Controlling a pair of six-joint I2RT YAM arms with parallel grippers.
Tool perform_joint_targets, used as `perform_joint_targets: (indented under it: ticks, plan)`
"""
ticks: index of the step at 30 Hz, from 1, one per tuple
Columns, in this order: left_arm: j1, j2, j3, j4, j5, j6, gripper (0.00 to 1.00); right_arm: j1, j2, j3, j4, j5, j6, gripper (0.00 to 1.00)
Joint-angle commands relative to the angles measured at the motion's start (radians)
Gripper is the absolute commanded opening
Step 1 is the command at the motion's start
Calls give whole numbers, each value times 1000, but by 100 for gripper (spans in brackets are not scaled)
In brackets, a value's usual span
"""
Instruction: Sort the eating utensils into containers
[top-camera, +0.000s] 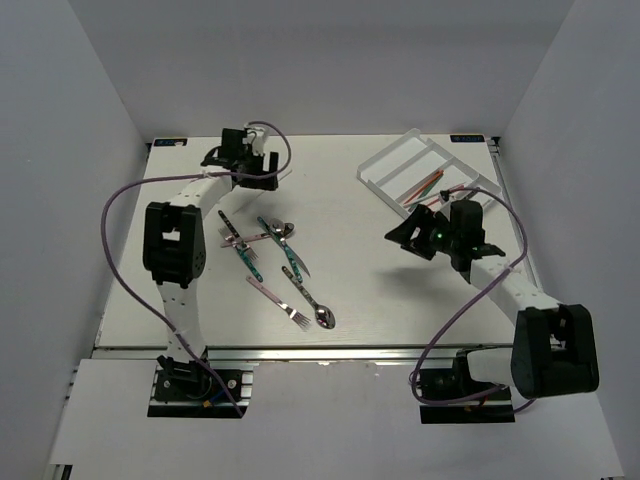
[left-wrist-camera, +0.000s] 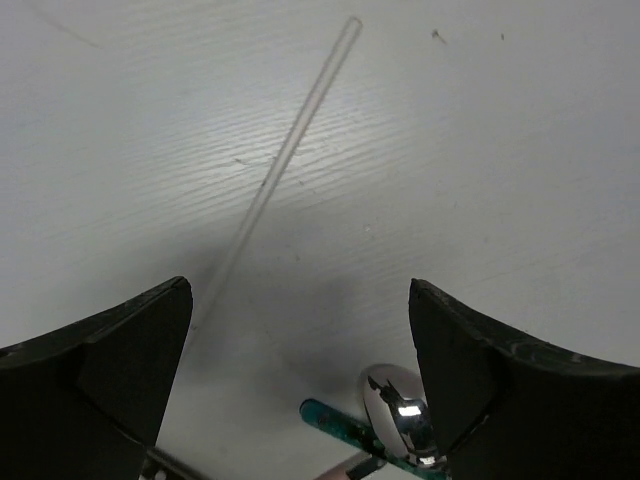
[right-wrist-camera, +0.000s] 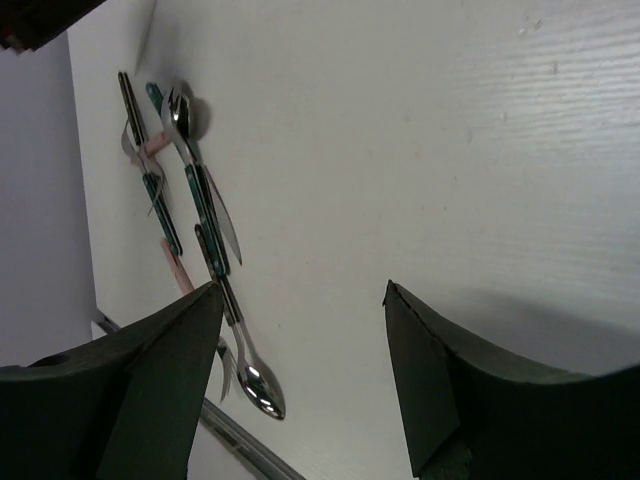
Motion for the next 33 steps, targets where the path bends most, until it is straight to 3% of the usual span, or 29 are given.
perform_joint_targets:
  ticks: [1,11,18,24,33]
  plan:
    - [-64,40,59,57,76,155,98,11,-88,-45,49,-88,-56,71]
    - [-95,301,230,65,-49,139,95,14,-246,-128,-11,-123,-126,71]
    - [-103,226,162,113,-48,160,93,14,-278,-137,-13,-126,-142,71]
    - [-118,160,197,78,-45,214,97,15,-248,-140,10,-143,-133,71]
    - [-118,309,363,77,-313,167,98,14,-232,-134,1,-131,-141,71]
